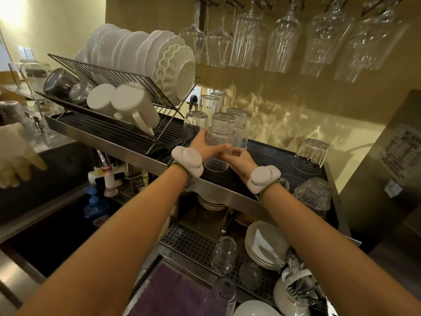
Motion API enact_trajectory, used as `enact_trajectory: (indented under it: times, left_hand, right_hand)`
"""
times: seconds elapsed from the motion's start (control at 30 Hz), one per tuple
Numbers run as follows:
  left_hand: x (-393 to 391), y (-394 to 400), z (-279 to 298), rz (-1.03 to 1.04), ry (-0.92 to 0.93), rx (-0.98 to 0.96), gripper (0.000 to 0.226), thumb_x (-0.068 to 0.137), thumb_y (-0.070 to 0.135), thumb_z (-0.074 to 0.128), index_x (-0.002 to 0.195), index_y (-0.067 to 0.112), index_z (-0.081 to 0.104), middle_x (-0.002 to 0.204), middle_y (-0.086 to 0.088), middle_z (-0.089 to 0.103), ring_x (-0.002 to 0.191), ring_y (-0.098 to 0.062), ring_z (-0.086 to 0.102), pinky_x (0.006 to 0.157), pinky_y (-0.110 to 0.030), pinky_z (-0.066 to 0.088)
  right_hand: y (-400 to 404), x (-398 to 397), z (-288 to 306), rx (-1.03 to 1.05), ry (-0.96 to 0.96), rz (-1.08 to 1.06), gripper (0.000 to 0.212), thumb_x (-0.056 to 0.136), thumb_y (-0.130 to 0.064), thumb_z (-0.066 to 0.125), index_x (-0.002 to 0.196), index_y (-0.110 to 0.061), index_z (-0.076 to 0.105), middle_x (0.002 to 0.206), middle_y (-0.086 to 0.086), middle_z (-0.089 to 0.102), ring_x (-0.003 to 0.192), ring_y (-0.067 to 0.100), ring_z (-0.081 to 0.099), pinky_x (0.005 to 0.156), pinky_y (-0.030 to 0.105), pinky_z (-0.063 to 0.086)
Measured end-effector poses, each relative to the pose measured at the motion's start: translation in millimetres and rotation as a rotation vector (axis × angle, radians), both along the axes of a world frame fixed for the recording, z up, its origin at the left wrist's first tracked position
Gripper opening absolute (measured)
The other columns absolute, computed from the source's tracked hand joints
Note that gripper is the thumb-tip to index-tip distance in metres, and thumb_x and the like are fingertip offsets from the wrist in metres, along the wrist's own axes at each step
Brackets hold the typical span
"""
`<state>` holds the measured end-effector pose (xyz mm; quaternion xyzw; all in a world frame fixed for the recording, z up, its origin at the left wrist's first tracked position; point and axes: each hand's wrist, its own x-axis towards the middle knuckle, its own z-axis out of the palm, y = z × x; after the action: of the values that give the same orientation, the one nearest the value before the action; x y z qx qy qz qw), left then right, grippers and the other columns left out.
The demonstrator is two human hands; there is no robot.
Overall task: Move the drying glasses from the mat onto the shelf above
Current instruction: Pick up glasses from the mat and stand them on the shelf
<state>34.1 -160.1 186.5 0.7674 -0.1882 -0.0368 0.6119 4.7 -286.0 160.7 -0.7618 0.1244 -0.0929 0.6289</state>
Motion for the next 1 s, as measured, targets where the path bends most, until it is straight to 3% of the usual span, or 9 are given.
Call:
enact_trajectory:
  times: [0.2, 0.37, 0.5, 0.57, 0.63, 0.73, 0.83, 0.9, 1.0]
  left_hand:
    - [-3.2, 6.3, -4.7, 0.037, 0.010, 0.072, 0.082, 0.074, 0.031, 0.076, 0.139, 0.006, 0.032, 0.142, -0.013, 0.044, 0.129, -0.026, 0.044, 0.106, -0.040, 0.040]
    - [-17.7, 12.9, -10.0, 0.092, 0.027, 0.048, 0.082, 0.073, 0.026, 0.077, 0.137, 0.003, 0.031, 0.136, -0.015, 0.047, 0.124, -0.027, 0.048, 0.098, -0.032, 0.041]
    - [-30.6, 17.5, -16.0, 0.173, -0.017, 0.030, 0.069, 0.072, 0.025, 0.079, 0.125, 0.002, 0.042, 0.123, -0.014, 0.052, 0.112, -0.025, 0.053, 0.091, -0.030, 0.044]
    - [-36.2, 21.5, -17.6, 0.167, -0.039, 0.020, 0.057, 0.073, 0.023, 0.077, 0.118, 0.003, 0.049, 0.106, -0.007, 0.055, 0.098, -0.020, 0.055, 0.085, -0.028, 0.045]
    - [-45.1, 27.0, -19.8, 0.139, -0.037, 0.018, 0.039, 0.076, 0.021, 0.075, 0.108, 0.008, 0.055, 0.088, -0.001, 0.057, 0.087, -0.018, 0.056, 0.082, -0.031, 0.048]
    - [-57.3, 32.3, -22.2, 0.102, -0.018, 0.011, 0.022, 0.079, 0.017, 0.071, 0.096, 0.011, 0.059, 0.074, 0.001, 0.058, 0.074, -0.018, 0.060, 0.070, -0.030, 0.051]
    - [-66.8, 34.5, -22.6, 0.066, 0.007, 0.033, 0.034, 0.080, 0.016, 0.070, 0.111, 0.005, 0.059, 0.078, 0.003, 0.058, 0.075, -0.013, 0.059, 0.063, -0.021, 0.049]
    - [-71.2, 34.2, -20.8, 0.060, 0.027, 0.044, 0.043, 0.081, 0.015, 0.070, 0.120, 0.006, 0.055, 0.090, -0.002, 0.061, 0.089, -0.017, 0.060, 0.075, -0.029, 0.053]
    - [-74.0, 30.9, -14.3, 0.063, 0.030, 0.063, 0.056, 0.082, 0.013, 0.068, 0.133, 0.009, 0.046, 0.131, -0.012, 0.053, 0.121, -0.026, 0.051, 0.102, -0.043, 0.046]
  right_hand:
    - [-4.3, -11.4, 4.3, 0.042, 0.077, -0.014, 0.091, 0.067, -0.019, 0.083, 0.138, -0.006, 0.027, 0.120, 0.006, 0.053, 0.113, 0.017, 0.050, 0.105, 0.034, 0.040]
    - [4.9, -27.9, 3.7, 0.065, 0.028, -0.108, 0.090, 0.074, -0.010, 0.077, 0.139, -0.010, 0.015, 0.136, 0.014, 0.043, 0.125, 0.026, 0.046, 0.108, 0.038, 0.040]
    - [18.4, -39.1, 8.9, 0.109, -0.022, -0.190, 0.061, 0.081, -0.008, 0.066, 0.132, -0.003, 0.033, 0.127, 0.017, 0.050, 0.113, 0.029, 0.056, 0.092, 0.036, 0.053]
    - [24.9, -45.1, 12.3, 0.154, -0.072, -0.178, 0.043, 0.087, -0.007, 0.057, 0.128, 0.003, 0.046, 0.111, 0.016, 0.058, 0.100, 0.028, 0.061, 0.081, 0.034, 0.054]
    - [31.4, -56.0, 12.8, 0.250, -0.112, -0.160, 0.033, 0.091, -0.007, 0.053, 0.121, 0.006, 0.054, 0.095, 0.011, 0.060, 0.092, 0.026, 0.061, 0.081, 0.034, 0.055]
    - [34.8, -65.2, 10.6, 0.232, -0.156, -0.204, 0.027, 0.092, -0.010, 0.053, 0.114, 0.004, 0.060, 0.095, 0.010, 0.062, 0.089, 0.023, 0.063, 0.084, 0.030, 0.054]
    - [35.8, -70.0, 8.0, 0.185, -0.131, -0.270, 0.028, 0.092, -0.011, 0.053, 0.115, 0.002, 0.061, 0.104, 0.016, 0.066, 0.092, 0.026, 0.066, 0.085, 0.031, 0.055]
    - [35.1, -71.4, 7.8, 0.185, -0.112, -0.285, 0.028, 0.093, -0.011, 0.052, 0.116, 0.002, 0.061, 0.111, 0.020, 0.066, 0.101, 0.030, 0.067, 0.087, 0.032, 0.055]
    - [33.3, -69.6, 9.1, 0.149, -0.071, -0.247, 0.029, 0.093, -0.012, 0.051, 0.117, 0.000, 0.060, 0.117, 0.020, 0.065, 0.108, 0.029, 0.064, 0.091, 0.035, 0.054]
